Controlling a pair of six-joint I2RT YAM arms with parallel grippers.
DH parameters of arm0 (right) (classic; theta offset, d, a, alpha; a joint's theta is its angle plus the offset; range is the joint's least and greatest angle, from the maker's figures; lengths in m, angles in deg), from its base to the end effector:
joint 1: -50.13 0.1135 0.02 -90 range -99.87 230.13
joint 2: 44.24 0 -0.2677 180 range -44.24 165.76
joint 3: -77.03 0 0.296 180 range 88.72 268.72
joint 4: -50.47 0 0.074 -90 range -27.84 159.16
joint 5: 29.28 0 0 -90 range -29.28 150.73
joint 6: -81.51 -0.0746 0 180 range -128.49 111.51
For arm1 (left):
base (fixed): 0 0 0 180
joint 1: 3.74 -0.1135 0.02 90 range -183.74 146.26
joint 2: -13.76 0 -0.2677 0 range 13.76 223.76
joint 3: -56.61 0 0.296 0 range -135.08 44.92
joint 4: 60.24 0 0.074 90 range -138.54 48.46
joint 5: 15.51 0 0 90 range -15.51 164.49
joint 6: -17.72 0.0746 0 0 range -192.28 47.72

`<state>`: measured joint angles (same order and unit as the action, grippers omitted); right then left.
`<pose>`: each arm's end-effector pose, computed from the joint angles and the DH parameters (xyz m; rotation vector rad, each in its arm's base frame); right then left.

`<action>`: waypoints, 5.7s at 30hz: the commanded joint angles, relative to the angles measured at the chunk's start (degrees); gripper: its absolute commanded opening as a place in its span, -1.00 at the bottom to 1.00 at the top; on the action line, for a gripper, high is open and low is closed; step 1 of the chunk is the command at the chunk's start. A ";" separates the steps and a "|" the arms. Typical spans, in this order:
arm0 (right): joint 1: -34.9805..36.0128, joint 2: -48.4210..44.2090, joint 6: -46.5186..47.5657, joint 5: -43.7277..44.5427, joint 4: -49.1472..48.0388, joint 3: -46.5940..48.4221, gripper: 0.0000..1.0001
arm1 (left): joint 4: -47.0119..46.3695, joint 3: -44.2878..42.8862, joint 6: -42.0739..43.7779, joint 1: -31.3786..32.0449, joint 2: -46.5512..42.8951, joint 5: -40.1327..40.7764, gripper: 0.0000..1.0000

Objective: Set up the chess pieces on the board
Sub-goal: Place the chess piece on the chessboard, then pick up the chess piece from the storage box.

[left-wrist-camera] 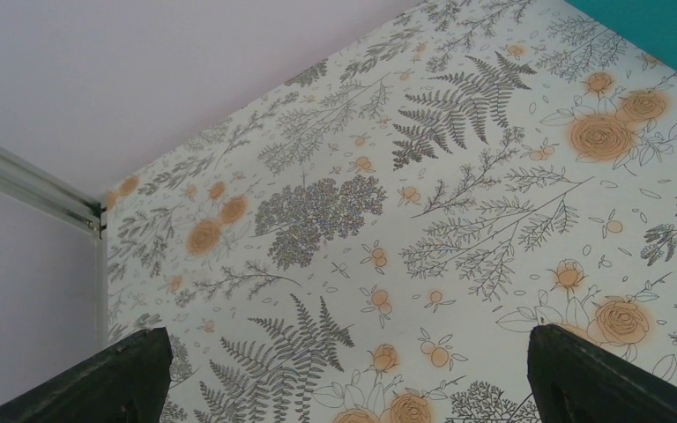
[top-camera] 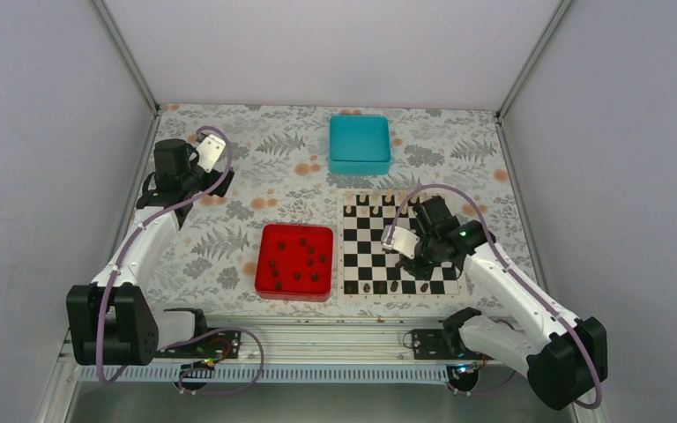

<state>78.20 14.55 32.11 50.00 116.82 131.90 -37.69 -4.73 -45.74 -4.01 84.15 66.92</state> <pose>0.1932 0.1187 0.1836 -1.6011 2.2638 0.2060 0.3485 -0.0082 0.2416 0.5577 2.0454 0.1382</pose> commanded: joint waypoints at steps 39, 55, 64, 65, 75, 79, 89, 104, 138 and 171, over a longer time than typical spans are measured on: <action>-2.52 3.86 15.40 0.97 2.06 -6.00 -0.92 | 0.20 -1.42 0.08 -0.41 1.75 2.30 1.00; -2.99 6.22 15.08 -0.58 -0.45 -7.62 -0.92 | 0.17 -1.42 0.17 -0.42 2.21 2.13 1.00; -3.03 5.95 14.60 0.34 1.14 -6.87 -0.84 | 0.00 -1.16 0.26 -0.42 2.20 2.18 1.00; -3.03 5.84 14.60 0.46 1.61 -6.74 -0.85 | -0.04 -1.09 0.26 -0.42 2.21 2.21 1.00; -3.03 5.69 14.08 1.08 3.06 -6.27 -0.80 | -0.30 -0.96 0.25 -0.43 2.30 2.04 1.00; -3.04 5.50 13.73 1.83 2.93 -5.73 -0.58 | -0.39 -0.80 0.27 -0.47 2.20 2.21 1.00; -3.11 2.46 13.17 2.76 6.85 2.30 -0.06 | -0.87 -0.52 0.27 -0.43 2.10 2.39 1.00; 9.67 24.91 5.38 -1.39 6.76 37.47 0.34 | -0.70 -0.16 0.58 -0.34 0.73 2.88 1.00; 33.40 50.54 -3.20 -0.18 -2.02 35.08 -0.38 | -1.27 -0.03 0.26 -0.35 0.71 3.32 1.00; 26.35 33.66 -4.39 4.10 2.73 34.68 -0.90 | -1.12 0.09 0.20 -0.39 0.27 3.09 1.00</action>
<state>109.76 55.99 28.33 52.56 115.66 166.39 -37.36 -4.77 -45.74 -4.01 85.60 70.40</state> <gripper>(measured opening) 0.094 0.999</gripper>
